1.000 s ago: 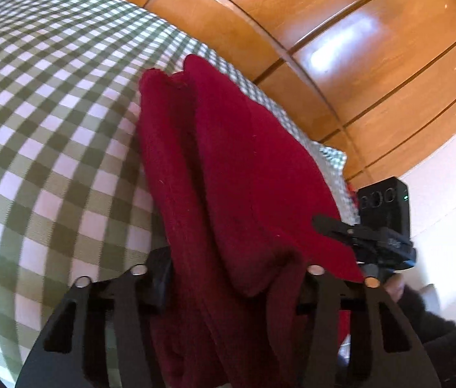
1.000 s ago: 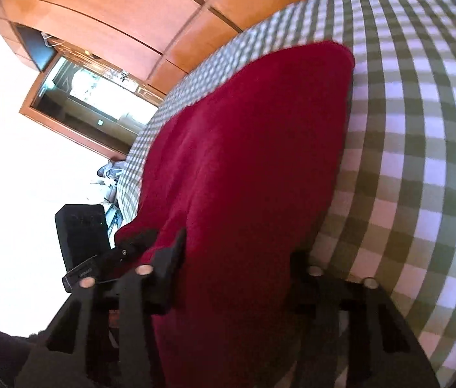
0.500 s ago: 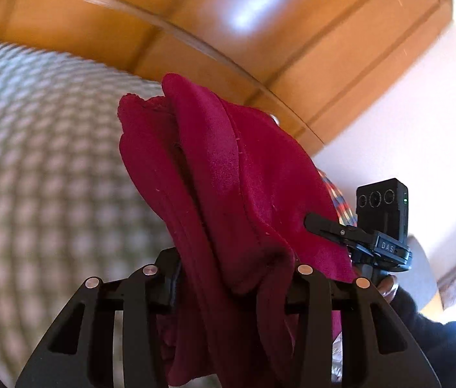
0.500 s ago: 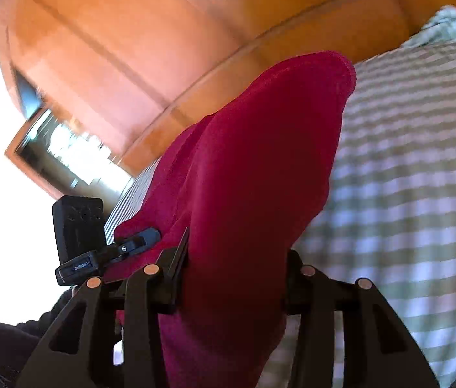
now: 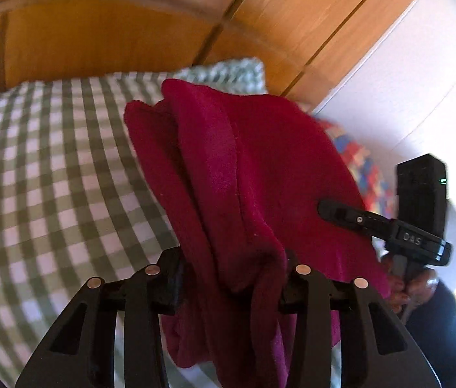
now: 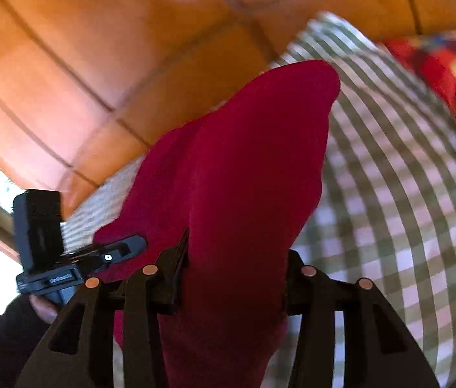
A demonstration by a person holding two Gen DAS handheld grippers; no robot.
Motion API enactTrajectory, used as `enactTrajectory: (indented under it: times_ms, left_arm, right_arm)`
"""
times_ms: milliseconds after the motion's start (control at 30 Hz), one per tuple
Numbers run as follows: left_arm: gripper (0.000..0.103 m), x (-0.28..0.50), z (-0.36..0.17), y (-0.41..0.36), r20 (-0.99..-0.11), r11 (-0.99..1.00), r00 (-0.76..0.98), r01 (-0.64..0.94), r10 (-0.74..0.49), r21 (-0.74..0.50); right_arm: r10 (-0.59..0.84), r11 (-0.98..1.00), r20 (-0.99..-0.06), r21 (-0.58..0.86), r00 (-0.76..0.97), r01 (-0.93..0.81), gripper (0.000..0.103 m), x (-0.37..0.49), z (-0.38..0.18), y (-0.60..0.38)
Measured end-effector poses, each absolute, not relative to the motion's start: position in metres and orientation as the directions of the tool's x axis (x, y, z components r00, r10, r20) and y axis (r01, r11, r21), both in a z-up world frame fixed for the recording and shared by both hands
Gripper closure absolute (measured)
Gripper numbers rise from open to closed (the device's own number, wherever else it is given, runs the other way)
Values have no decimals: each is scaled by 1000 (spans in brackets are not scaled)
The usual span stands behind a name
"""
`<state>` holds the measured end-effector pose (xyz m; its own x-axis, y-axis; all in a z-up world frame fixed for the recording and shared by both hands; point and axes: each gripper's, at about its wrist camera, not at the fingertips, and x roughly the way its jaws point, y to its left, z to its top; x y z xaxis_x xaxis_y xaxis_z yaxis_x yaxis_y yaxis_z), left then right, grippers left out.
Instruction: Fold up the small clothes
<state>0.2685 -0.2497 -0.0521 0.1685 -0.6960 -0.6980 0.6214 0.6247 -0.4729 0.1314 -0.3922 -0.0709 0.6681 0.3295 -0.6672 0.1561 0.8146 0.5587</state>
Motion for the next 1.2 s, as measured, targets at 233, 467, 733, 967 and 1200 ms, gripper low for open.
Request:
enactTrajectory:
  times_ms: [233, 467, 733, 967, 1200]
  left_arm:
    - [45, 264, -60, -245, -711, 659, 201, 600, -674, -454]
    - [45, 226, -30, -214, -700, 741, 381, 593, -604, -316]
    - [43, 204, -51, -228, -767, 804, 450, 578, -458, -141]
    - [41, 196, -44, -224, -756, 817, 471, 559, -455, -143]
    - [41, 178, -26, -218, -722, 830, 523, 542, -454, -129]
  right_arm:
    - [281, 781, -662, 578, 695, 235, 27, 117, -98, -406]
    - [55, 912, -669, 335, 741, 234, 35, 94, -39, -378]
    - [30, 968, -728, 192, 685, 162, 55, 92, -54, -315]
    - [-57, 969, -719, 126, 693, 211, 53, 89, -64, -307]
    - [-76, 960, -690, 143, 720, 240, 45, 66, -41, -298]
